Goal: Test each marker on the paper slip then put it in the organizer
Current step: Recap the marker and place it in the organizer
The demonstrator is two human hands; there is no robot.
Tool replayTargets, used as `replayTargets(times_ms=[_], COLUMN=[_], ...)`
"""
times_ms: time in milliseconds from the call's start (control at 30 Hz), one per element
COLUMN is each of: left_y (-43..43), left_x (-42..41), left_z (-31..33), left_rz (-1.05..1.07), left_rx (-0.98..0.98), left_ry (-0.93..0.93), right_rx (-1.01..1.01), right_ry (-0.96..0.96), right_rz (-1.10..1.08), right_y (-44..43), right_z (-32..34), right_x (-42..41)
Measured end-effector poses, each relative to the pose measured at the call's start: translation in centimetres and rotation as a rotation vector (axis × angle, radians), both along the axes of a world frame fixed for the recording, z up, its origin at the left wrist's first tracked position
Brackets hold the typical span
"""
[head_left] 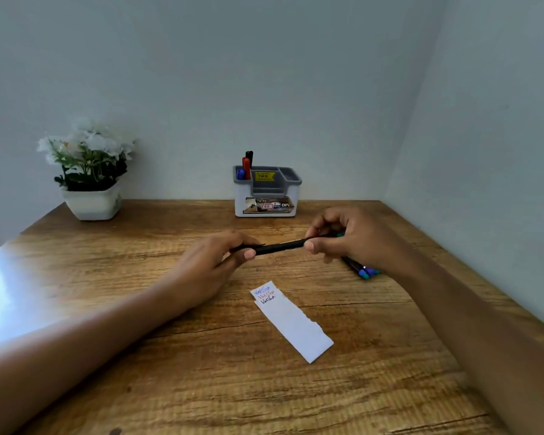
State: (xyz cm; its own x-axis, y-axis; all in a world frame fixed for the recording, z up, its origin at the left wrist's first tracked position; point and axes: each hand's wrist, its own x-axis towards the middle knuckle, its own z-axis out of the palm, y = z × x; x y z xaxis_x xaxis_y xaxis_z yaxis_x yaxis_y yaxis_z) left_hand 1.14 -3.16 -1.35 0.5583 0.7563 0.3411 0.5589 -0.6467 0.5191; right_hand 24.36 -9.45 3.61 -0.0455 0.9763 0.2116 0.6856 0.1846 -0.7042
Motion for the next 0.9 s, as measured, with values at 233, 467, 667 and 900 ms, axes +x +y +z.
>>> replayTargets(times_ms=[233,467,667,900], left_y=[-1.0,-1.7,-2.1,-1.8], left_x=[0.8,1.1,1.0,1.2], left_z=[0.9,1.4,1.4,1.5], left_rz=[-0.03,0.012,0.056,0.057], left_rx=[-0.239,-0.166,0.035,-0.035], left_ry=[-0.392,-0.422,-0.391,-0.38], right_rx=[-0.042,0.054,0.076,0.111], right_ry=[0.741,0.818,0.868,0.895], right_rz=[0.084,0.005,-0.082,-0.122], right_y=[0.0,0.5,0.6,0.8], right_z=[-1.3,-2.0,-2.2,-2.5], right_x=[-1.9,-4.1,-4.8,-5.0])
